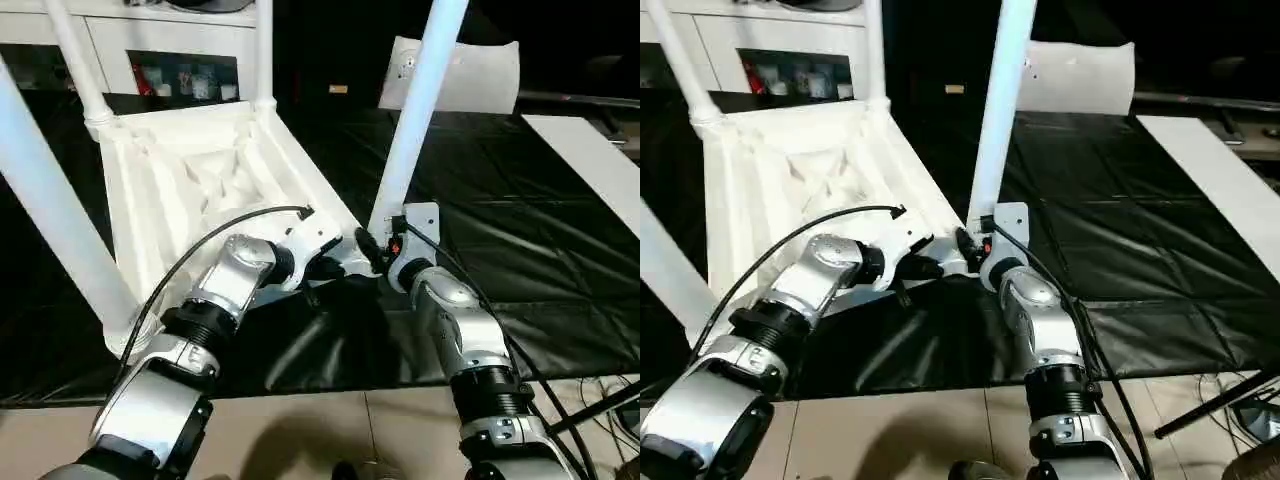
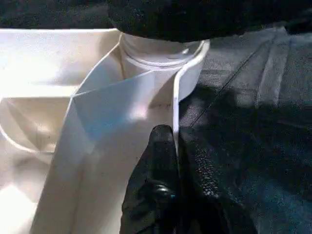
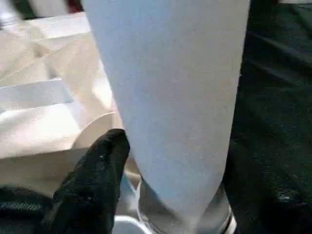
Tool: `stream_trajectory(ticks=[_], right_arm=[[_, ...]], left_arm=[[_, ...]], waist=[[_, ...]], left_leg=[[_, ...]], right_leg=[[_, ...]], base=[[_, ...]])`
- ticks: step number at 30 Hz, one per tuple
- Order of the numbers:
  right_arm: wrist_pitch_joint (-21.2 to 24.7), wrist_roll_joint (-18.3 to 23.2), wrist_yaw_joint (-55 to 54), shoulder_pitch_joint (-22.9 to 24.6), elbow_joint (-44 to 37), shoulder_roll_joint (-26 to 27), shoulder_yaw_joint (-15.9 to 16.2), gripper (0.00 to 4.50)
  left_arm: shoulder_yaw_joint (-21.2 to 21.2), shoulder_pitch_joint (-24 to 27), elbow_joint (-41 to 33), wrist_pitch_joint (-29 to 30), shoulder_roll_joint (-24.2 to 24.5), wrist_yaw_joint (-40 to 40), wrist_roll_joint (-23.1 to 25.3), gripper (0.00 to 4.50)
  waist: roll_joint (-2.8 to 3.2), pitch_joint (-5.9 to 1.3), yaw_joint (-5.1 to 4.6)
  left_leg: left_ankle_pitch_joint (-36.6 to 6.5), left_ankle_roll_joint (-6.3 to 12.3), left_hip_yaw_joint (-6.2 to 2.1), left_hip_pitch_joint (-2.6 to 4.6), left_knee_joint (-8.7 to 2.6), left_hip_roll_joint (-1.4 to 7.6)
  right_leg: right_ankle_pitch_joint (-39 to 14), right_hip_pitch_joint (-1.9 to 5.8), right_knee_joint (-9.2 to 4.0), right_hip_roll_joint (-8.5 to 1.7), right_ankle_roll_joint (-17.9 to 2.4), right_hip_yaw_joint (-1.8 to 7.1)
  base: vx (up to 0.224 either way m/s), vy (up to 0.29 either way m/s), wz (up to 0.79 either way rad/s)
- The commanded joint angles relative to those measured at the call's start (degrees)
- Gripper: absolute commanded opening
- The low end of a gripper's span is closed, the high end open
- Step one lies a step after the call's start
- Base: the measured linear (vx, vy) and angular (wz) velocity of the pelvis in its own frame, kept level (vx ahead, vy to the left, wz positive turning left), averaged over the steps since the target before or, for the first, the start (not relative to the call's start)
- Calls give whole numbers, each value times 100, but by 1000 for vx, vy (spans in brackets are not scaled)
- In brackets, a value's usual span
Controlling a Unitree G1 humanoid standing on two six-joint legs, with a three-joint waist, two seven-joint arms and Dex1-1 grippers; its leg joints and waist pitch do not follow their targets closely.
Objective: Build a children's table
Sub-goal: Rotate leg to tighten
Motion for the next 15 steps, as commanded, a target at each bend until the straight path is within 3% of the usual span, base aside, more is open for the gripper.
stream_trajectory(ticks=[1, 2, 3, 6, 10, 12, 15], right_arm=[[-202, 225, 816, 97, -216, -76, 523, 340], [-202, 225, 816, 97, -216, -76, 523, 340], [-309, 250, 1052, 158, -249, -267, 522, 363], [-401, 314, 1414, 220, -282, -494, 526, 385], [-569, 523, 2663, 348, -383, -1146, 612, 413], [-620, 556, 3028, 350, -368, -1368, 682, 420], [-648, 643, 3455, 335, -355, -1579, 741, 436]], left_arm=[[-158, 15, -254, -436, -2, -374, -172, 0], [-158, 15, -254, -436, -2, -374, -172, 0], [-214, 79, -269, -620, 138, -617, -175, 0], [-254, 149, -291, -818, 272, -877, -213, 0], [-377, 179, -157, -1424, 622, -1524, -249, 0], [-416, 147, -81, -1628, 718, -1786, -280, 0], [-436, 109, -38, -1788, 808, -2143, -364, 0]], waist=[[53, -426, 70], [53, -432, 72], [51, -453, 71], [30, -460, 90], [60, -426, 141], [68, -411, 178], [79, -416, 253]], left_leg=[[-941, 399, -44, -63, -366, 187], [-851, 417, -41, -72, -365, 190], [-599, 466, -33, -84, -358, 194], [-462, 564, -20, -113, -328, 175], [-732, 600, -15, -77, -336, 208], [-896, 484, -26, -57, -346, 226], [-953, 384, -14, 8, -345, 254]], right_leg=[[-2039, 356, -379, -446, -884, 317], [-1925, 358, -368, -442, -904, 320], [-1445, 367, -295, -418, -1048, 326], [-1057, 373, -234, -403, -1191, 339], [-1398, 344, -277, -407, -1172, 326], [-1775, 318, -312, -413, -1071, 316], [-1663, 270, -294, -414, -1139, 334]], base=[[0, 0, 0], [0, 0, 0], [0, 0, 0], [0, 0, 0], [0, 0, 0], [0, 0, 0], [0, 0, 0]])
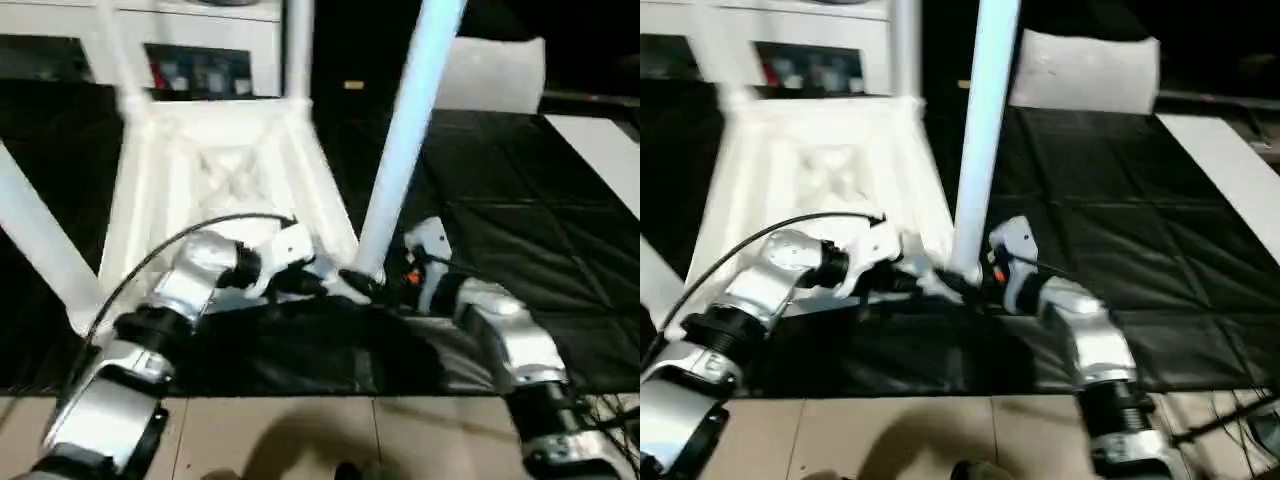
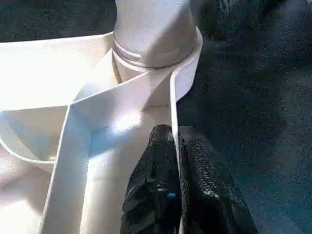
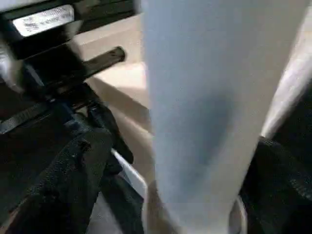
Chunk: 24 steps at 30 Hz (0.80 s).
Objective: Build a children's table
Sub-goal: Rotate leg to tighten
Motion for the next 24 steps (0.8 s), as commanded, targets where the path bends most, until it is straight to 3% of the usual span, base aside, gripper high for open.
stream_trajectory(ticks=[1, 8, 10, 18, 24], right_arm=[[-48, 100, 323, -21, -89, -124, 46, 436], [-25, 361, 1476, -122, 37, -555, 263, 391], [12, 397, 1669, -151, 57, -606, 333, 360], [93, 413, 2134, -229, 118, -715, 561, 294], [161, 433, 2275, -251, 111, -725, 617, 242]], left_arm=[[-142, -97, -46, -233, -52, -355, -85, 0], [-414, -176, 77, -687, 178, -1379, -160, 0], [-464, -193, 87, -731, 214, -1564, -162, 0], [-575, -287, 192, -893, 289, -1938, -124, 0], [-571, -313, 244, -926, 300, -1991, -127, 0]], waist=[[74, -418, -5], [67, -423, 91], [56, -424, 133], [57, -415, 252], [52, -419, 266]], left_leg=[[-957, 390, -7, 67, -379, 248], [-860, 418, -4, 15, -369, 230], [-774, 404, 2, 5, -368, 250], [-809, 327, 16, 27, -368, 262], [-765, 285, 6, 10, -370, 256]], right_leg=[[-1543, 347, -351, -401, -1149, 341], [-1395, 402, -316, -420, -1172, 334], [-1352, 408, -292, -418, -1163, 328], [-1508, 379, -302, -417, -1092, 320], [-1556, 393, -299, -424, -1021, 313]], base=[[0, 0, 0], [0, 0, 0], [0, 0, 0], [0, 0, 0], [0, 0, 0]])
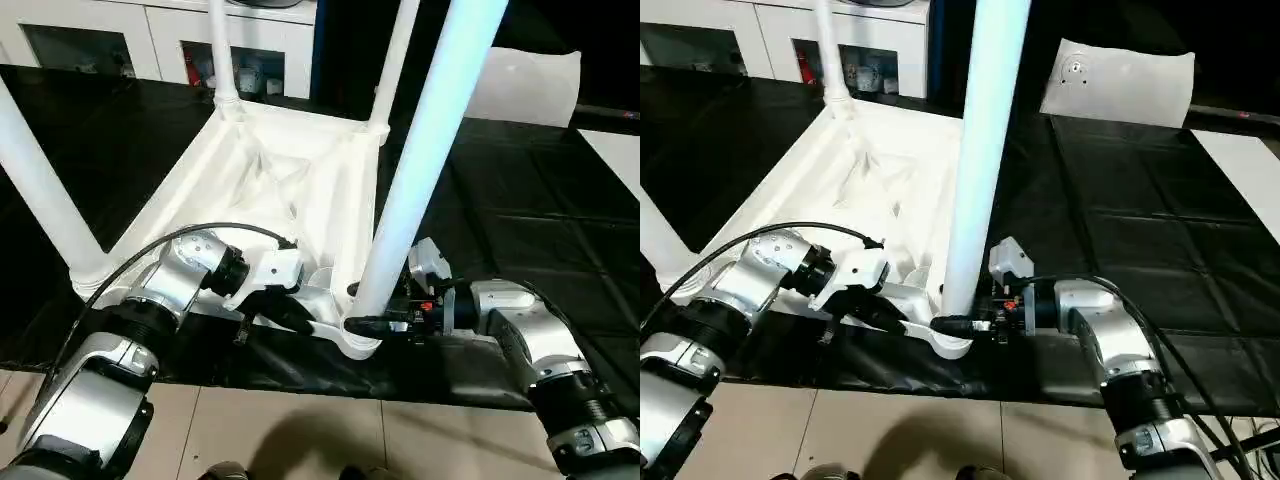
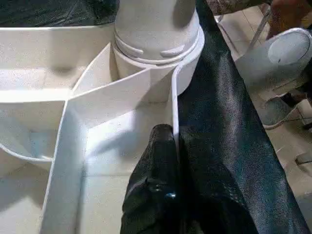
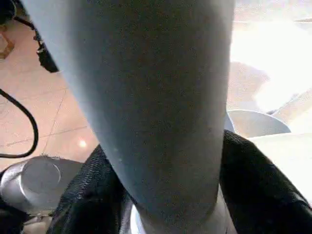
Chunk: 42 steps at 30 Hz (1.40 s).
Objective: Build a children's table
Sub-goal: Rotate leg to tighten
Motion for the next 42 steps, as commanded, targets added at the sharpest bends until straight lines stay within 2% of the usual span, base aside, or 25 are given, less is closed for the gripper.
stream_trajectory(ticks=[1, 5, 10, 12, 13, 14, 15, 16, 17, 18, 19, 22, 23, 24, 26, 27, 28, 29, 30, 31, 32, 33, 36, 42], right_arm=[[83, 79, 107, -87, 31, -90, 16, 232], [126, 101, 175, -87, 25, -100, 64, 211], [367, 199, 60, 14, -178, -18, 55, 209], [545, 207, -352, 37, -261, 139, -33, 209], [600, 202, -512, 40, -287, 198, -62, 209], [695, -31, -1282, -1, -295, 446, -116, 209], [722, -178, -1697, -15, -302, 619, -111, 209], [741, -272, -1963, -19, -314, 734, -105, 209], [749, -282, -2010, -21, -313, 758, -109, 208], [791, -329, -2233, -27, -309, 867, -128, 206], [1025, -368, -2959, -76, -272, 1282, -267, 206], [1106, -483, -3585, -144, -221, 1661, -315, 202], [1125, -528, -3858, -187, -188, 1837, -334, 202], [1179, -592, -4345, -266, -143, 2106, -378, 202], [1210, -662, -4781, -349, -86, 2365, -421, 202], [1174, -721, -4985, -393, -41, 2480, -430, 202], [1070, -829, -5128, -421, 3, 2537, -395, 202], [861, -879, -5191, -443, 74, 2638, -366, 202], [738, -875, -5177, -435, 87, 2727, -379, 235], [704, -805, -5143, -404, 26, 2787, -434, 235], [704, -805, -5143, -404, 26, 2787, -434, 235], [684, -760, -5085, -360, -60, 2762, -457, 269], [587, -737, -4872, -264, -176, 2629, -460, 284], [213, -555, -3996, -48, -333, 1960, -564, 344]], left_arm=[[-200, -122, -57, -154, -61, -322, 37, 0], [-204, -146, 3, -203, -36, -350, 34, 0], [-126, -161, 25, -83, -71, -141, 18, 0], [-69, -198, 37, 98, -127, 290, 120, 0], [-49, -210, 41, 170, -147, 452, 160, 0], [76, -221, 15, 595, -285, 942, 170, 0], [193, -199, -70, 881, -417, 1211, 93, 0], [273, -181, -131, 1068, -508, 1386, 36, 0], [284, -178, -142, 1099, -523, 1409, 27, 0], [335, -165, -197, 1247, -593, 1518, -17, 0], [464, -154, -272, 1572, -848, 2067, -26, 0], [593, -161, -311, 1870, -1120, 2564, -68, 0], [668, -185, -300, 1964, -1243, 2863, -68, 0], [741, -195, -363, 2156, -1403, 3234, -45, 0], [810, -199, -443, 2332, -1558, 3615, 7, 0], [824, -196, -494, 2412, -1623, 3753, 39, 0], [818, -180, -545, 2469, -1655, 3825, 70, 0], [774, -149, -602, 2475, -1679, 3894, 133, 0], [728, -111, -668, 2494, -1682, 3932, 177, 0], [715, -75, -721, 2498, -1662, 3940, 184, 0], [715, -75, -721, 2498, -1662, 3940, 184, 0], [705, -44, -761, 2463, -1597, 3882, 182, 0], [642, 39, -874, 2381, -1440, 3640, 163, 0], [477, 280, -1068, 2074, -959, 2875, 153, 0]], waist=[[52, -420, -26], [57, -419, -20], [71, -415, -19], [85, -415, -29], [74, -404, -36], [101, -400, -42], [99, -370, -89], [90, -358, -109], [84, -360, -114], [71, -357, -164], [68, -359, -221], [53, -367, -355], [73, -370, -359], [79, -384, -369], [85, -381, -394], [85, -412, -420], [91, -407, -424], [120, -424, -439], [123, -439, -448], [119, -451, -451], [119, -451, -451], [116, -462, -449], [119, -463, -451], [121, -444, -451]], left_leg=[[-757, 301, 0, 19, -385, 237], [-756, 282, -1, 21, -385, 236], [-795, 251, -6, 25, -394, 243], [-837, 220, -6, 30, -398, 248], [-899, 175, -16, 30, -407, 236], [-945, 134, -20, 40, -411, 233], [-1037, 7, -31, 41, -429, 229], [-1230, -54, -42, 67, -426, 194], [-1261, -68, -41, 75, -417, 183], [-1259, -63, -58, 38, -424, 174], [-1242, -70, -74, 20, -428, 178], [-1274, -7, -75, -2, -404, 140], [-1254, 4, -73, 4, -397, 142], [-1228, 57, -67, 25, -387, 133], [-1159, 53, -65, 8, -400, 154], [-1067, 43, -72, -3, -399, 158], [-1047, 63, -67, 0, -404, 161], [-992, 81, -60, 3, -398, 173], [-925, 116, -57, -11, -396, 176], [-831, 170, -52, -24, -393, 173], [-831, 170, -52, -24, -393, 173], [-720, 263, -39, -28, -386, 164], [-628, 345, -32, -31, -384, 173], [-792, 387, -33, -22, -392, 193]], right_leg=[[-1548, 388, -310, -408, -1020, 312], [-1584, 385, -314, -416, -1006, 310], [-1607, 385, -319, -408, -994, 304], [-1627, 376, -326, -410, -994, 309], [-1787, 376, -343, -414, -938, 302], [-1895, 367, -356, -422, -910, 304], [-2159, 342, -371, -414, -830, 302], [-2717, 340, -467, -427, -650, 270], [-2890, 339, -484, -435, -581, 269], [-3051, 356, -509, -434, -491, 260], [-3061, 351, -509, -429, -464, 252], [-3181, 348, -551, -415, -396, 230], [-3174, 340, -551, -414, -396, 233], [-3112, 327, -565, -406, -414, 231], [-2924, 315, -528, -398, -493, 252], [-2639, 343, -484, -394, -585, 254], [-2542, 335, -484, -391, -621, 263], [-2254, 342, -452, -387, -713, 279], [-1962, 361, -418, -387, -806, 287], [-1687, 388, -382, -386, -900, 295], [-1687, 388, -382, -386, -900, 295], [-1426, 410, -356, -383, -1001, 303], [-1221, 420, -330, -384, -1094, 312], [-1441, 423, -351, -395, -1076, 317]], base=[[0, 0, 0], [0, 0, 0], [0, 0, 0], [0, 0, 0], [0, 0, 0], [0, 0, 0], [0, 0, 0], [0, 0, 0], [0, 0, 0], [0, 0, 0], [0, 0, 0], [0, 0, 0], [0, 0, 0], [0, 0, 0], [0, 0, 0], [0, 0, 0], [0, 0, 0], [0, 0, 0], [0, 0, 0], [0, 0, 0], [0, 0, 0], [0, 0, 0], [0, 0, 0], [0, 0, 0]])
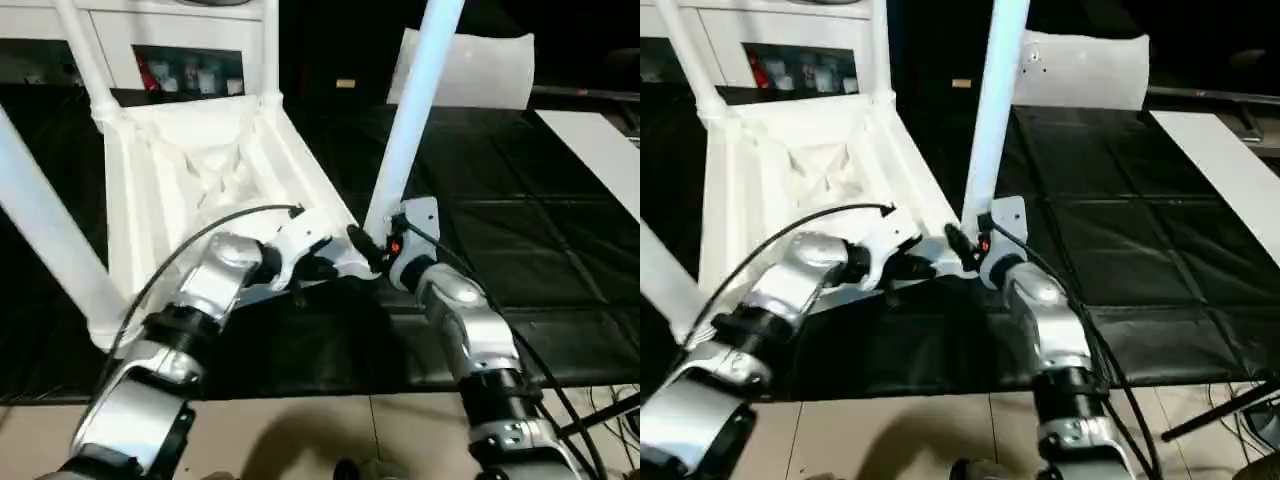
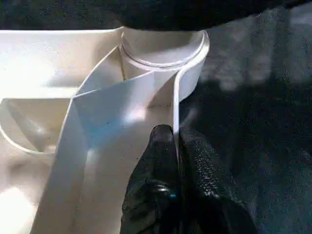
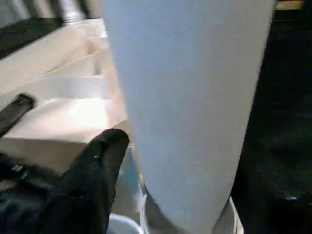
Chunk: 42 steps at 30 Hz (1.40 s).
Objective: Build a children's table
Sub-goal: Rotate leg to tighten
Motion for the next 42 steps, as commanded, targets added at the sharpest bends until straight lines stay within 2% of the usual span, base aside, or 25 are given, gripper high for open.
stream_trajectory(ticks=[1, 5, 6, 11, 13, 16, 17, 19, 23, 25, 28, 30, 34, 40, 41, 42], right_arm=[[-146, 246, 615, -15, -228, 78, 499, 352], [-296, 410, 1330, 86, -263, -393, 366, 376], [-326, 423, 1537, 112, -272, -534, 377, 398], [-430, 508, 2321, 191, -305, -1002, 479, 398], [-418, 664, 3058, 261, -349, -1361, 572, 398], [-415, 730, 3442, 276, -329, -1561, 649, 363], [-418, 751, 3526, 271, -308, -1603, 663, 363], [-420, 785, 3849, 222, -209, -1778, 746, 344], [-420, 834, 4196, 115, -71, -1944, 835, 311], [-399, 847, 4322, 76, -47, -1982, 889, 280], [-396, 836, 4447, 44, -19, -2014, 943, 270], [-394, 830, 4499, 28, -3, -2015, 962, 236], [-373, 858, 4582, 2, 6, -2007, 1027, 207], [-286, 895, 4611, 46, -57, -1991, 1062, 196], [-192, 941, 4554, 85, -118, -1974, 1042, 196], [115, 1062, 4297, 193, -296, -1887, 960, 196]], left_arm=[[-153, 3, -217, -203, -117, -149, -135, 0], [-235, 85, -131, -634, 142, -602, -154, 0], [-255, 89, -87, -759, 209, -749, -169, 0], [-399, 20, 109, -1186, 464, -1223, -122, 0], [-514, -39, 181, -1463, 635, -1837, -198, 0], [-602, -77, 227, -1637, 714, -2117, -184, 0], [-624, -87, 251, -1681, 726, -2180, -187, 0], [-736, -119, 318, -1879, 784, -2465, -192, 0], [-847, -184, 437, -2150, 826, -2775, -153, 0], [-886, -206, 454, -2222, 837, -2906, -154, 0], [-944, -231, 468, -2290, 850, -3013, -133, 0], [-972, -251, 499, -2343, 858, -3050, -119, 0], [-976, -320, 630, -2453, 851, -3087, -97, 0], [-955, -376, 745, -2494, 841, -3014, -76, 0], [-924, -378, 756, -2439, 828, -2944, -91, 0], [-808, -387, 764, -2168, 756, -2681, -133, 0]], waist=[[87, -440, 47], [59, -432, 70], [51, -429, 82], [39, -419, 148], [29, -425, 209], [29, -420, 236], [12, -418, 256], [17, -408, 289], [6, -413, 327], [0, -409, 341], [-4, -411, 373], [-7, -412, 386], [-2, -404, 437], [-10, -403, 444], [-8, -404, 446], [-8, -404, 449]], left_leg=[[-853, 402, -26, -7, -354, 183], [-914, 395, -31, -12, -350, 180], [-903, 414, -25, -11, -347, 184], [-852, 459, -18, 8, -349, 198], [-834, 472, -10, 27, -344, 195], [-808, 487, -10, 24, -350, 213], [-824, 452, -10, 24, -351, 210], [-858, 442, -6, 40, -347, 200], [-767, 444, -1, 21, -345, 211], [-796, 423, 1, 17, -345, 218], [-779, 397, 2, 21, -344, 223], [-774, 398, 5, 25, -341, 225], [-797, 353, 6, 28, -347, 222], [-788, 322, 4, 23, -349, 220], [-791, 322, 4, 26, -348, 218], [-752, 324, 4, 18, -351, 218]], right_leg=[[-1502, 418, -355, -406, -1085, 323], [-1715, 425, -381, -414, -1012, 319], [-1710, 415, -377, -415, -1004, 326], [-1784, 392, -371, -412, -945, 328], [-1761, 392, -362, -413, -943, 332], [-1609, 385, -342, -419, -1025, 335], [-1649, 382, -343, -421, -1026, 331], [-1770, 373, -361, -421, -994, 327], [-1637, 389, -330, -417, -1015, 319], [-1703, 388, -332, -419, -995, 315], [-1764, 384, -334, -425, -962, 315], [-1751, 379, -327, -418, -960, 314], [-1861, 374, -338, -417, -904, 310], [-1874, 375, -342, -420, -879, 309], [-1882, 376, -343, -417, -877, 307], [-1838, 391, -338, -409, -877, 309]], base=[[0, 0, 0], [0, 0, 0], [0, 0, 0], [0, 0, 0], [0, 0, 0], [0, 0, 0], [0, 0, 0], [0, 0, 0], [0, 0, 0], [0, 0, 0], [0, 0, 0], [0, 0, 0], [0, 0, 0], [0, 0, 0], [0, 0, 0], [0, 0, 0]])
